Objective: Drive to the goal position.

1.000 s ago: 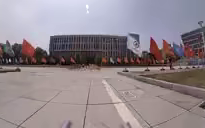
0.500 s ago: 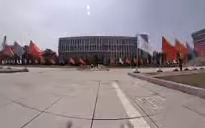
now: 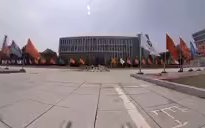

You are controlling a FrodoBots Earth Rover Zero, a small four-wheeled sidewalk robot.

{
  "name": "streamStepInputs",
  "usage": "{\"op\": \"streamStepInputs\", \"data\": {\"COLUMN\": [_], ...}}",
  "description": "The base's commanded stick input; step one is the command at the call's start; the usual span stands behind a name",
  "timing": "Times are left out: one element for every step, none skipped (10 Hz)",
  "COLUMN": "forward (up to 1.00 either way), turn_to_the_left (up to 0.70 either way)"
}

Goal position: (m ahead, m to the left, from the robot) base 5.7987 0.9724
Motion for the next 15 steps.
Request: {"op": "streamStepInputs", "data": {"forward": [1.00,1.00,1.00,1.00,1.00,1.00,1.00,1.00,1.00,1.00,1.00,1.00,1.00,1.00,1.00], "turn_to_the_left": [0.00,0.00,0.00,0.00,0.00,0.00,0.00,0.00,0.00,0.00,0.00,0.00,0.00,0.00,-0.23]}}
